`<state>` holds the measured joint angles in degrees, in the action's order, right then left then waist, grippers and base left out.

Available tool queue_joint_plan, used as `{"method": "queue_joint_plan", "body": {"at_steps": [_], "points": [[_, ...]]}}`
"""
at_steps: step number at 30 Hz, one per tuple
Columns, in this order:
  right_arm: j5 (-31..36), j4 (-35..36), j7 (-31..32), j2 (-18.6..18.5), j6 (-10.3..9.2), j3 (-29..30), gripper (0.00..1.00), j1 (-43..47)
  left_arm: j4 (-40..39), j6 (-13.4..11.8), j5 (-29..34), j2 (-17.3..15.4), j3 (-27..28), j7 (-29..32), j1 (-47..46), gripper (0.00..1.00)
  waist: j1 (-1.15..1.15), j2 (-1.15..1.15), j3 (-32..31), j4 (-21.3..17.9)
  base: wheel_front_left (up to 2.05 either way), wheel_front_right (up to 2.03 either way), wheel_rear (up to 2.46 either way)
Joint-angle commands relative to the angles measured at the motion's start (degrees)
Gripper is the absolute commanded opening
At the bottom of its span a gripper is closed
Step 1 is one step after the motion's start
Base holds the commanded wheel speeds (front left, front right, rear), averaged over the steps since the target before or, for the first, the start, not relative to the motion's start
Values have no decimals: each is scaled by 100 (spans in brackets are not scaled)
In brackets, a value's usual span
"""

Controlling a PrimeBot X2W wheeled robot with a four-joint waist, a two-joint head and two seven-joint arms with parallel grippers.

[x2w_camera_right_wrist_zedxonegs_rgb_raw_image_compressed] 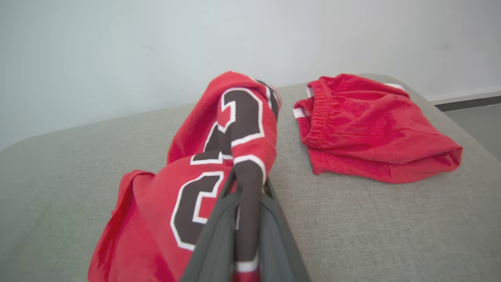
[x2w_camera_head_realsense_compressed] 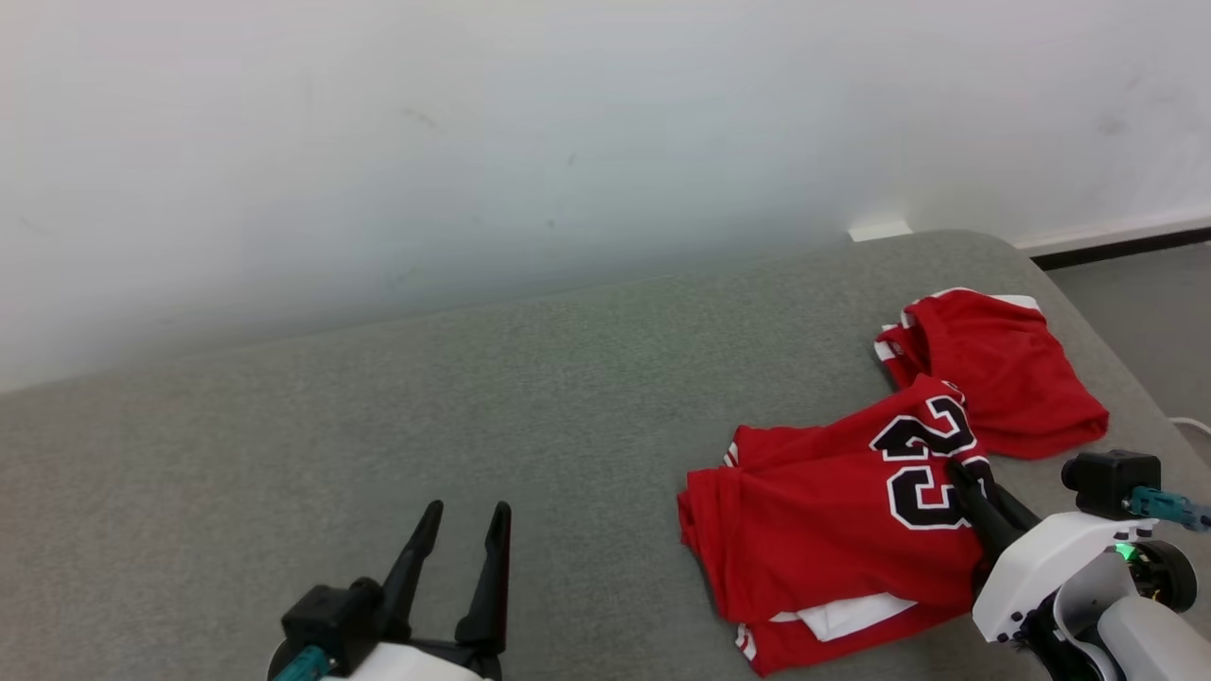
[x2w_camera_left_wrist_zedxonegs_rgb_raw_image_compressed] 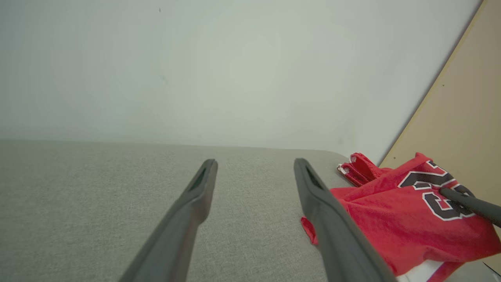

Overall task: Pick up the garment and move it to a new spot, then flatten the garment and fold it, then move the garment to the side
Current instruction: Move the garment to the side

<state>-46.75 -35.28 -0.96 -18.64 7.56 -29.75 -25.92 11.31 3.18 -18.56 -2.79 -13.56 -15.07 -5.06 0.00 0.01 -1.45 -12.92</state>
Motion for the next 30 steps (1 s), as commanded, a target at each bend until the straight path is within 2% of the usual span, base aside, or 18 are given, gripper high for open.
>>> {"method": "queue_joint_plan", "body": {"at_steps": [1,9,16,23,30], "points": [[-68,-1,-74,-65,-15,55,0,-36,13,-18,-23,-23,-53,-9,-52,100,0,-1,86,-295,0,0,0],[-240,106,-131,-32,-15,81,0,-101,63,-70,104,-24,-201,-8,-127,100,0,-1,178,-592,0,0,0],[-438,166,-162,-149,-15,48,0,-753,62,-37,221,-25,-283,-8,-393,100,0,-1,801,-361,0,0,0],[-656,78,-273,-483,-15,129,0,-1639,127,60,449,-25,-224,-8,-788,100,0,-1,1586,-86,0,0,0],[-882,-293,-332,-1123,-15,186,0,-2225,165,192,694,-25,-80,-8,-1057,100,0,-1,2128,102,0,0,0]]}}
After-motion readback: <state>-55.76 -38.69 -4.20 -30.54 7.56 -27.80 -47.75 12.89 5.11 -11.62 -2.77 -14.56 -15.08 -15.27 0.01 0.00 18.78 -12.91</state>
